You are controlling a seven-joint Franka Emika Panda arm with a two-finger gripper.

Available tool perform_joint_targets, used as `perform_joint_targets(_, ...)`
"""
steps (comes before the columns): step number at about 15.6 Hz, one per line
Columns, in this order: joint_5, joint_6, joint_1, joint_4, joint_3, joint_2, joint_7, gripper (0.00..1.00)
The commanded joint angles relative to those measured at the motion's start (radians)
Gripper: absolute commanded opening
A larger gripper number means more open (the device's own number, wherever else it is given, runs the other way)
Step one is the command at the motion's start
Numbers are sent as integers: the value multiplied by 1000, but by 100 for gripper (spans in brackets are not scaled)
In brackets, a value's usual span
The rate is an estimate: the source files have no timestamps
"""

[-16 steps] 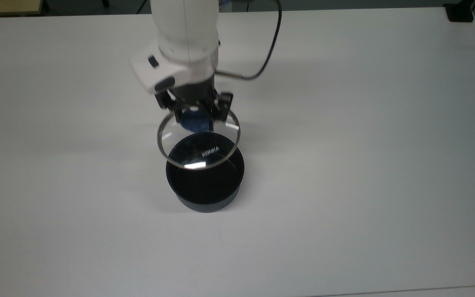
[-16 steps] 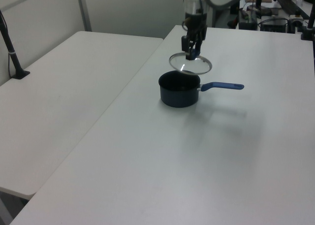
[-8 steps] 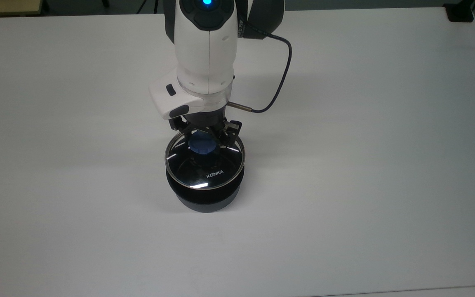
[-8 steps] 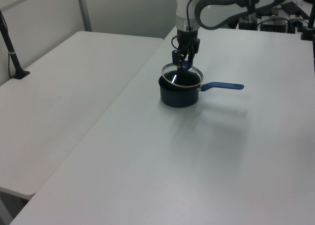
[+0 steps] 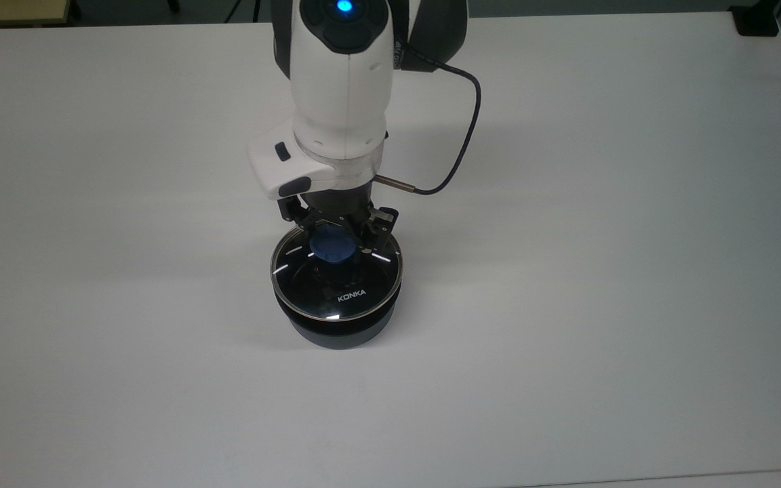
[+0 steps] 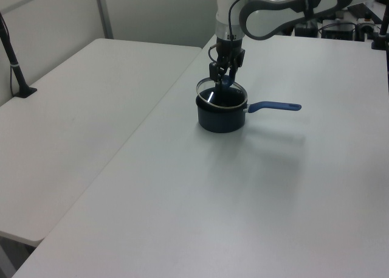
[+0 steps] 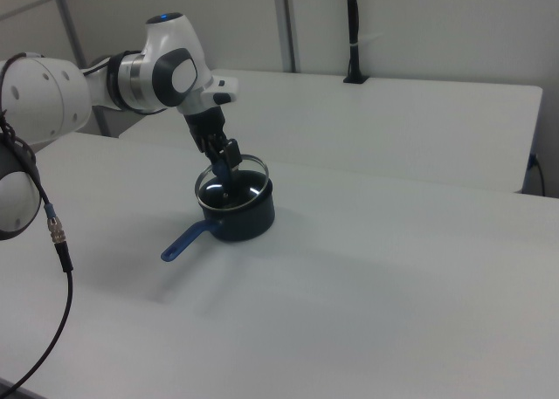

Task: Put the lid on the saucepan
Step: 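Open the gripper to release the lid knob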

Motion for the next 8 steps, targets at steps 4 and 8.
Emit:
perform_joint_targets(4, -34, 3, 26, 9, -18, 10, 25, 74)
perform_joint_targets(8, -34, 1, 26, 7, -18, 8, 62, 100)
